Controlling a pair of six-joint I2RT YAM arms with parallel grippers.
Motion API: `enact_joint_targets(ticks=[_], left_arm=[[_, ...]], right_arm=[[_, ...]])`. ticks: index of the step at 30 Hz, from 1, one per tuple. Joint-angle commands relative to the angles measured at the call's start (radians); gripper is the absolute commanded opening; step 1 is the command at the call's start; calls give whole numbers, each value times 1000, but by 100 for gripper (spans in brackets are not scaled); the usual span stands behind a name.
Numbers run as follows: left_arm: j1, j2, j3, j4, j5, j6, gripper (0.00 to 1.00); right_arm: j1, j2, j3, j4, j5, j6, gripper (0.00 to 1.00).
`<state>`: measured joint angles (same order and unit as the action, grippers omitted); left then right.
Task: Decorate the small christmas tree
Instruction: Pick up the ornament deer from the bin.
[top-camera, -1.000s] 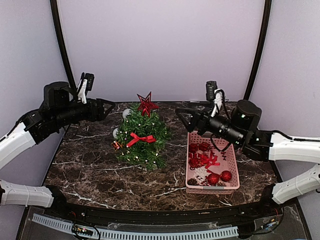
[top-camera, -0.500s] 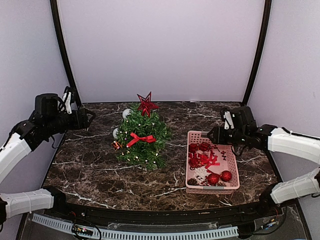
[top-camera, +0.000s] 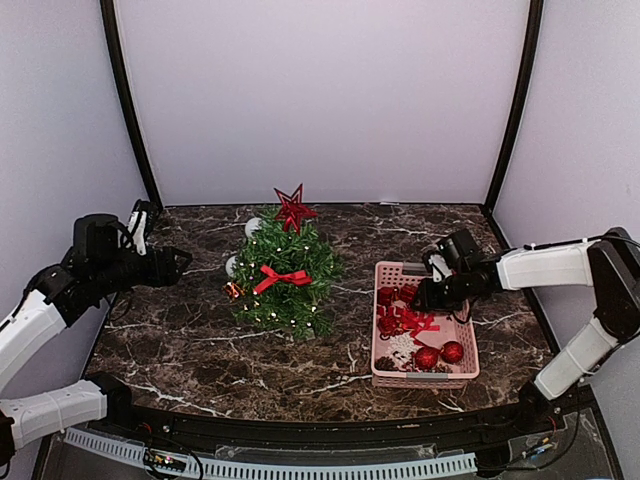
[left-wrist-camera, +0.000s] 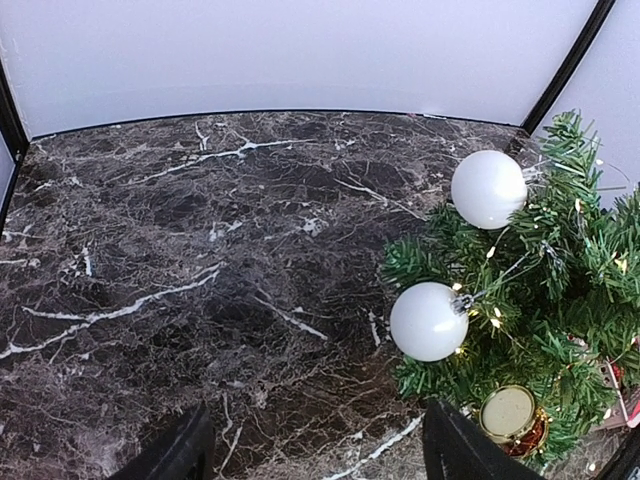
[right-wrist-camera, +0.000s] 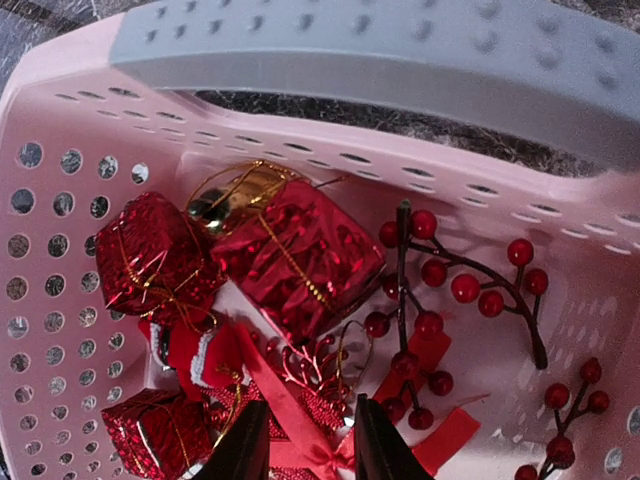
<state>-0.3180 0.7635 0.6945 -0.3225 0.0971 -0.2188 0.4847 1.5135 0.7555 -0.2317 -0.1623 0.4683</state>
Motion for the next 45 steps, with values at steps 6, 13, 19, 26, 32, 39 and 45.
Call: enact_joint_targets(ticks=[6, 13, 19, 26, 32, 39, 45], left_arm=[[4, -39, -31, 51, 119, 48, 68], [2, -38, -47, 69, 133, 44, 67], [2, -27, -46, 69, 133, 48, 67], [2, -23, -48, 69, 127, 47, 67], [2, -19, -46, 65, 121, 49, 66], [2, -24, -49, 67, 104, 50, 66], [2, -29, -52, 68, 79, 52, 65]], right_arm=[[-18, 111, 65, 54, 32, -36, 26], [-22, 146, 48, 69, -25, -40, 26], [-24, 153, 15, 122, -142, -6, 21], [-32, 181, 12, 179, -221, 24, 8], [-37, 162, 13, 189, -272, 21, 0], [-71, -22, -14, 173, -275, 52, 0], [-83, -175, -32, 75, -208, 38, 0]])
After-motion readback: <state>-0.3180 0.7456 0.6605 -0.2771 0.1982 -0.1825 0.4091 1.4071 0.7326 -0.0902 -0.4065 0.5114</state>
